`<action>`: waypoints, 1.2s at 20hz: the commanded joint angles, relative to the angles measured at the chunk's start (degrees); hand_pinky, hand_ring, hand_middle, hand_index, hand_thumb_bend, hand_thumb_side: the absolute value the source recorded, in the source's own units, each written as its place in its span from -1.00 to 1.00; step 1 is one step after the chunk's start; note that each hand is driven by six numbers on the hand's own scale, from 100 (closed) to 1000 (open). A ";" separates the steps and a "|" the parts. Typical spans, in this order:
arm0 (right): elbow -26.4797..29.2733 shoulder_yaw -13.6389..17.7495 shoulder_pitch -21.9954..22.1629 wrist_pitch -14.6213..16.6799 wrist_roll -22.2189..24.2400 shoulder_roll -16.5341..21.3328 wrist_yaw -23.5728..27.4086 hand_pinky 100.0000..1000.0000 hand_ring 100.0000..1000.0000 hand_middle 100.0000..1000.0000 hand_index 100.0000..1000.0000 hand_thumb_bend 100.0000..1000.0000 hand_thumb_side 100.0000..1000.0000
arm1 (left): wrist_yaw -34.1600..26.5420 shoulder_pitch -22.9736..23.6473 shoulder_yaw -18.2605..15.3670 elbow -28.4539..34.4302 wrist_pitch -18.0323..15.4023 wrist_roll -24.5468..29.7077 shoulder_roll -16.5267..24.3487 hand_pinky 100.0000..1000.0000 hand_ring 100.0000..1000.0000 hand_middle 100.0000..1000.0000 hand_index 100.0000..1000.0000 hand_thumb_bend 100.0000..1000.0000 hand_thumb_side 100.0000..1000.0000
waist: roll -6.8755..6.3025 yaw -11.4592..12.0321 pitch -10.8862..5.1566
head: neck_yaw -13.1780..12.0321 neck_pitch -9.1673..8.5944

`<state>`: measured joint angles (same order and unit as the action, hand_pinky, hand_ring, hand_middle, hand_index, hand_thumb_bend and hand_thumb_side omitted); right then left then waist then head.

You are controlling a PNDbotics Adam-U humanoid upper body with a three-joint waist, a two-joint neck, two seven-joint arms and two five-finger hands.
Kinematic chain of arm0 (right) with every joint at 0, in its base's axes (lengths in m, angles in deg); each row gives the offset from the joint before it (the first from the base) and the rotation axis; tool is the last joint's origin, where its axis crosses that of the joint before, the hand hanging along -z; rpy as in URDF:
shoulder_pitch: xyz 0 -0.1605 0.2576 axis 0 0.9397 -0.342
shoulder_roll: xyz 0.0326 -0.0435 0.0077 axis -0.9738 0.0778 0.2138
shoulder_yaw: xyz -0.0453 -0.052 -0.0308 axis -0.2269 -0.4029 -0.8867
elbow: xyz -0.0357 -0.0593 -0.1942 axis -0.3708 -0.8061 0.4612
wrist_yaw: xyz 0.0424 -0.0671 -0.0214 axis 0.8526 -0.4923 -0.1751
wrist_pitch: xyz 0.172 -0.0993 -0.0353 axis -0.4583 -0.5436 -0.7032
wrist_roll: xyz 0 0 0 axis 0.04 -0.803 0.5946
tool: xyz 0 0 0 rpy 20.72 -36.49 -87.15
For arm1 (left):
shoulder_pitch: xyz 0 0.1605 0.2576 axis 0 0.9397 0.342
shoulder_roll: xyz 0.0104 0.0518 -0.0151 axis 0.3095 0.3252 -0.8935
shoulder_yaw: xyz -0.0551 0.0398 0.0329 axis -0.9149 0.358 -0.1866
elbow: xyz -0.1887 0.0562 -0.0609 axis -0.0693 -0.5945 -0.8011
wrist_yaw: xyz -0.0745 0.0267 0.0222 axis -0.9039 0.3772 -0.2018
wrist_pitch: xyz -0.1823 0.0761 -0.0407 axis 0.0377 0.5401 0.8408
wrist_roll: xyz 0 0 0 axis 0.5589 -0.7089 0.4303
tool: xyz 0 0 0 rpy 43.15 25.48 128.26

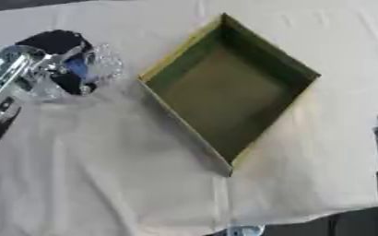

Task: Pick up objects on the table and place them in the box.

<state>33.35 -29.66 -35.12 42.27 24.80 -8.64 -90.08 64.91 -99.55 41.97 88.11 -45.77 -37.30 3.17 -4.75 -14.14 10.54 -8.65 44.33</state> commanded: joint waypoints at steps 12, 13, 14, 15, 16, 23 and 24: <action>0.46 0.56 1.08 -1.20 0.35 0.78 0.58 0.28 0.44 0.44 0.65 -1.00 1.00 | 4.18 -7.92 -0.05 6.45 -4.96 7.46 9.44 -1.00 -0.99 -0.84 -0.59 -0.77 -1.00 | -0.78 0.57 -4.28 | 0.52 -0.22; 0.46 0.57 1.15 -1.28 0.39 0.81 0.59 0.28 0.44 0.44 0.65 -1.00 1.00 | 4.23 -8.34 0.15 6.62 -5.39 7.85 9.62 -1.00 -0.99 -0.83 -0.59 -0.78 -1.00 | -0.89 0.48 -4.50 | 0.56 -0.22; 0.46 0.61 1.21 -1.35 0.41 0.85 0.61 0.28 0.44 0.44 0.65 -1.00 1.00 | 4.24 -8.80 0.36 6.75 -5.78 8.23 9.65 -1.00 -0.99 -0.83 -0.59 -0.78 -1.00 | -1.00 0.34 -4.71 | 0.60 -0.22; 0.46 0.65 1.24 -1.40 0.42 0.88 0.61 0.28 0.44 0.44 0.65 -1.00 1.00 | 4.22 -9.11 0.47 6.82 -6.01 8.52 9.63 -1.00 -0.99 -0.83 -0.58 -0.78 -1.00 | -1.06 0.27 -4.82 | 0.66 -0.22; 0.46 0.76 1.29 -1.45 0.38 0.92 0.60 0.28 0.44 0.44 0.65 -1.00 1.00 | 4.14 -9.61 0.72 6.95 -6.30 8.76 9.38 -1.00 -0.99 -0.83 -0.58 -0.78 -1.00 | -1.19 0.00 -5.01 | 0.64 -0.22; 0.46 1.53 1.48 -2.07 -0.16 1.29 0.17 0.28 0.45 0.44 0.65 -1.00 1.00 | 4.04 -13.15 2.50 7.02 -7.84 9.53 5.82 -1.00 -0.99 -0.83 -0.58 -0.79 -1.00 | -1.72 -1.78 -5.68 | 0.64 -0.22; 0.46 1.71 1.47 -2.16 -0.30 1.41 0.05 0.28 0.45 0.44 0.65 -1.00 1.00 | 4.09 -13.79 2.83 6.95 -8.10 9.61 5.21 -1.00 -0.99 -0.83 -0.58 -0.79 -1.00 | -1.78 -2.19 -5.77 | 0.57 -0.22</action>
<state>33.33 -28.48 -33.19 40.32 24.66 -8.17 -89.79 68.50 -112.00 45.01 94.21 -53.48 -27.69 7.86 -6.74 -16.52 5.90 -8.52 44.34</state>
